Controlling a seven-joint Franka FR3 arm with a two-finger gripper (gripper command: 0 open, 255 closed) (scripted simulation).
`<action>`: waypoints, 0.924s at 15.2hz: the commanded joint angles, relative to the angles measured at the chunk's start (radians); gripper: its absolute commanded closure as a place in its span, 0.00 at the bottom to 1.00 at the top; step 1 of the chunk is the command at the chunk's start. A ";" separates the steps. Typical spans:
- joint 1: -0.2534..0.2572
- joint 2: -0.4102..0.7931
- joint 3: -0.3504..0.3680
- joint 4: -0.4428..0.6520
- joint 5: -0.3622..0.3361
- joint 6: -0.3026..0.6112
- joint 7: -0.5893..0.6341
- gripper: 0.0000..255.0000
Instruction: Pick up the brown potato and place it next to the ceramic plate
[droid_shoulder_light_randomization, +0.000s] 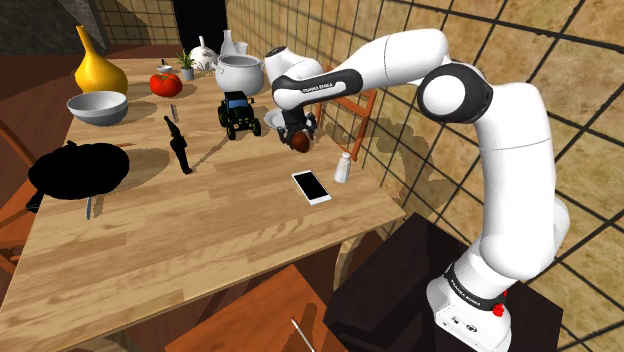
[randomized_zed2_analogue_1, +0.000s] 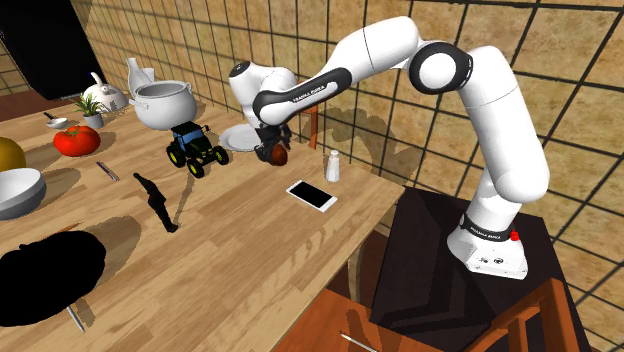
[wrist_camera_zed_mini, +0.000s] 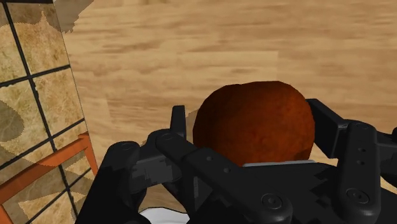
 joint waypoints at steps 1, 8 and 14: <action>0.000 0.003 0.000 -0.005 0.001 0.000 0.001 0.00; 0.022 0.004 0.006 0.093 0.010 -0.096 -0.016 0.00; 0.029 0.006 0.007 0.123 0.012 -0.122 -0.020 0.00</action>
